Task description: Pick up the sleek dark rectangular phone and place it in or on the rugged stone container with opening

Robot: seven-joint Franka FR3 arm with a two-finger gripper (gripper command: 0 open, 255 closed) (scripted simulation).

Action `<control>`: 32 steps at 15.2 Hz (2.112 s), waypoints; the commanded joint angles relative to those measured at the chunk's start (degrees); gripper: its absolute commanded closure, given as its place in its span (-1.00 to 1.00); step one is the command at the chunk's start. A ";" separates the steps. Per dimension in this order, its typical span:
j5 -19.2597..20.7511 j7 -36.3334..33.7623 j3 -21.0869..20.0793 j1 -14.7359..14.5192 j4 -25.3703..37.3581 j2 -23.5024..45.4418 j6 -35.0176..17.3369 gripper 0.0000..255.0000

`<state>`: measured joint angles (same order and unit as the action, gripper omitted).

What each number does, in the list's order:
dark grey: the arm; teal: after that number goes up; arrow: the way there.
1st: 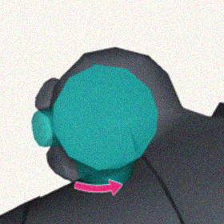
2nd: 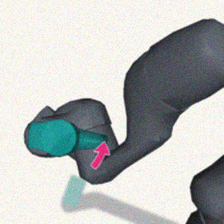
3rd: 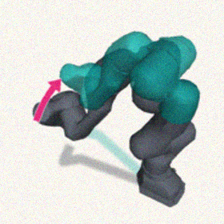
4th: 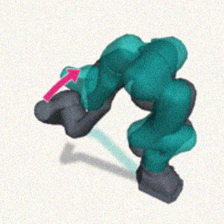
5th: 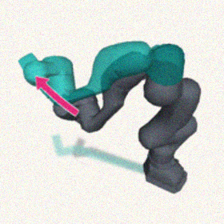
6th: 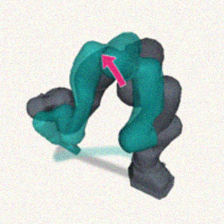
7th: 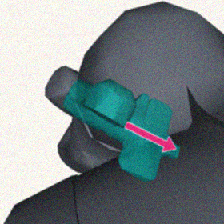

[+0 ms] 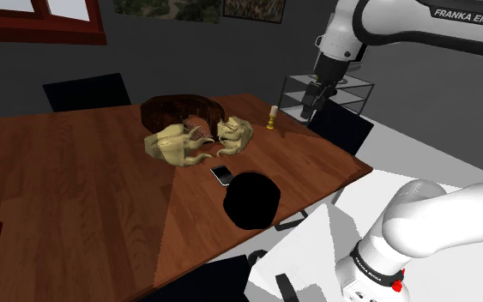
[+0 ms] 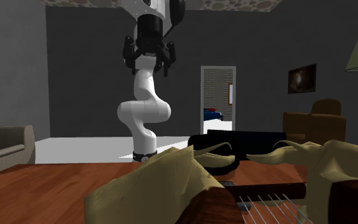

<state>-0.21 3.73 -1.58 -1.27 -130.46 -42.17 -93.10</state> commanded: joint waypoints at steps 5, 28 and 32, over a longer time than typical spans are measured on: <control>-1.68 -3.08 -2.18 -0.54 -1.99 4.95 -5.99 -1.00; -2.99 -19.64 -11.57 -3.60 8.16 46.71 -33.11 -1.00; -2.64 -19.91 -11.60 -3.77 6.84 48.36 -36.05 -1.00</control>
<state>-2.94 -16.03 -13.14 -4.96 -123.32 5.78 -128.43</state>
